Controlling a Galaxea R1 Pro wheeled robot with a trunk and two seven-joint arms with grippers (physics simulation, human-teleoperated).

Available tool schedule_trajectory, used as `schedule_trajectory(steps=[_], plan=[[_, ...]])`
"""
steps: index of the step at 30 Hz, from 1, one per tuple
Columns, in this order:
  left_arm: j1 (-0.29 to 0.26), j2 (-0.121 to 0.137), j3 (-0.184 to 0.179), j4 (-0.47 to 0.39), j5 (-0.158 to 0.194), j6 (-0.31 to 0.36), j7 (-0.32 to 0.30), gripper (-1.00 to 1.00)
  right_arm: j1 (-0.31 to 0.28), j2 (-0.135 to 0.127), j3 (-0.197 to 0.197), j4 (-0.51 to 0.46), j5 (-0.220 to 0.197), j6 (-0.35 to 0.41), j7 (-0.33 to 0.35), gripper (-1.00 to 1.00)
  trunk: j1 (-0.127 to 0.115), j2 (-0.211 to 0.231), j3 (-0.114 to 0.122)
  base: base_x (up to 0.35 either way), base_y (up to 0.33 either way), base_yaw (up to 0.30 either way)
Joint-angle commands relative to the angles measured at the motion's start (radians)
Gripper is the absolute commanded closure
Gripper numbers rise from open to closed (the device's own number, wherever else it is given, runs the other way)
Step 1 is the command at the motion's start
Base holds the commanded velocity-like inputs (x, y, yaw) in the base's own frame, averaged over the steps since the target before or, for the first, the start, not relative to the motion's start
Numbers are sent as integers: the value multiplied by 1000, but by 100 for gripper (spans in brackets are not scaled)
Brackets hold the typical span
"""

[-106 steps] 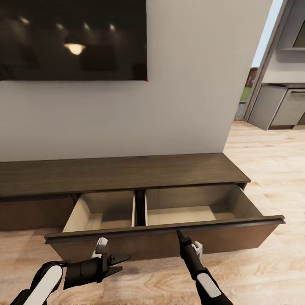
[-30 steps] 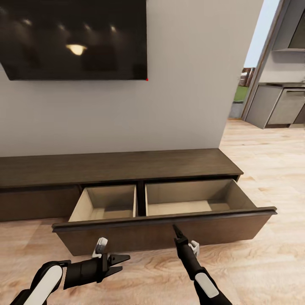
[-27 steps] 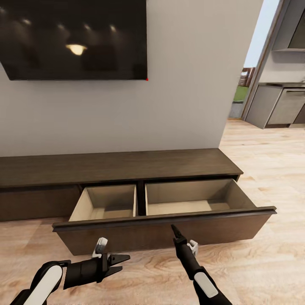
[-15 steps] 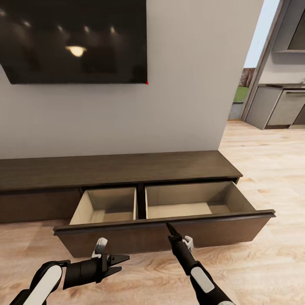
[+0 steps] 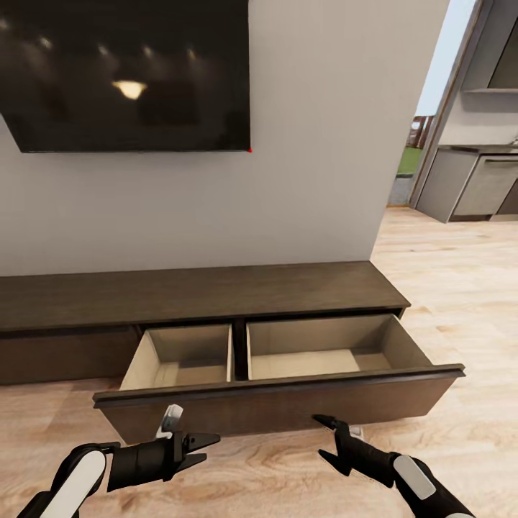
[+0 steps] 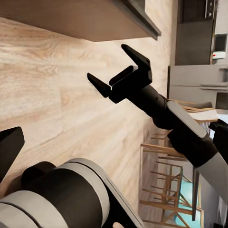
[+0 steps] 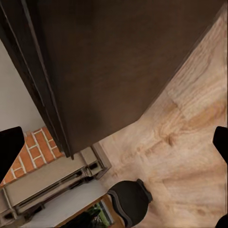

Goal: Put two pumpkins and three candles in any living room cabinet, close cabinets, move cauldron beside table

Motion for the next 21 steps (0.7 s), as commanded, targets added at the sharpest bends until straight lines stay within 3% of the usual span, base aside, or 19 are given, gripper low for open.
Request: schedule_trajectory(steps=[1,8,16,21], plan=[[-1,1,-1,0,-8,1,-9,-100,0,-5,-6,-1,2,7,2,-100,-4,7,2,0,0,0],[-1,1,-1,0,-8,1,-9,-100,0,-4,-36,0,1,1,4,-100,-31,56,24,0,0,0],[0,-1,-2,0,-7,1,-9,-100,17,-14,-40,24,1,12,9,-100,-62,112,49,0,0,0],[-1,-1,-44,-1,-8,1,-9,-100,26,-14,-37,34,1,10,10,-100,-81,147,65,0,0,0]])
